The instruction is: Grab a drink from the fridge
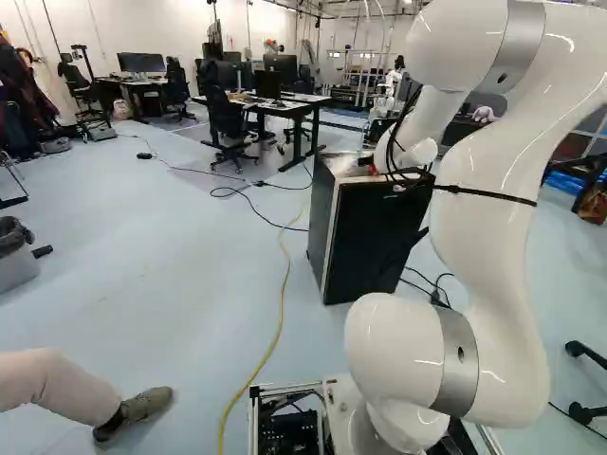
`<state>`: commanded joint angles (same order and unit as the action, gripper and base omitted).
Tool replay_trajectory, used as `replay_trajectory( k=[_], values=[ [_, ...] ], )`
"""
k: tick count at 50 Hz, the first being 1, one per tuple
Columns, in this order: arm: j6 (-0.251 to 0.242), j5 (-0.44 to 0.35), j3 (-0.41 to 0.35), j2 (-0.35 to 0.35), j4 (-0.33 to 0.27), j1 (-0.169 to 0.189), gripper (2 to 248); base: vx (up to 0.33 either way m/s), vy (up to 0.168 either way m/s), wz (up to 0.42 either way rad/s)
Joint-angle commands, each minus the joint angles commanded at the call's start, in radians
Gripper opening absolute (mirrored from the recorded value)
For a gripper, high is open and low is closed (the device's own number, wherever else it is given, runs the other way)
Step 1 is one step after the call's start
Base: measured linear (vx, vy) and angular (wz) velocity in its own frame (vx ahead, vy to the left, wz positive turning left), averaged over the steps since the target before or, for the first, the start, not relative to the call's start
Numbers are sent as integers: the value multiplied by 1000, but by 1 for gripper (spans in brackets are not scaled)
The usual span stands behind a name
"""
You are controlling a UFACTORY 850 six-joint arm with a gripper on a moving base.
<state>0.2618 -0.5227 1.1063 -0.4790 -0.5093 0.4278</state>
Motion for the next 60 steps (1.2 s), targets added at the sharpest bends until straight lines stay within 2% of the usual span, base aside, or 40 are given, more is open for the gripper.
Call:
replay_trajectory(
  k=[12, 28, 29, 33, 34, 38, 39, 43, 44, 49, 50, 60],
  values=[
    [0, -21, 30, -31, 0, -6, 247, 0, 0, 0],
    [0, -22, 39, -38, 0, -7, 247, 0, 0, 0],
    [0, -22, 39, -38, 0, -7, 229, 0, 0, 0],
    [0, -22, 39, -38, 0, -7, 229, 0, 0, 0],
    [0, -22, 39, -38, 0, -7, 191, 0, 0, 0],
    [0, -22, 39, -38, 0, -7, 191, 0, 0, 0],
    [0, -22, 39, -38, 0, -7, 153, 0, 0, 0],
    [0, -22, 39, -38, 0, -7, 153, 0, 0, 0],
    [0, -22, 39, -38, 0, -7, 115, 0, 0, 0],
    [0, -22, 39, -38, 0, -7, 115, 0, 0, 0],
    [0, -22, 39, -38, 0, -7, 95, 0, 0, 0],
    [0, -22, 38, -30, 0, -7, 95, 0, 0, 0]
  ],
)
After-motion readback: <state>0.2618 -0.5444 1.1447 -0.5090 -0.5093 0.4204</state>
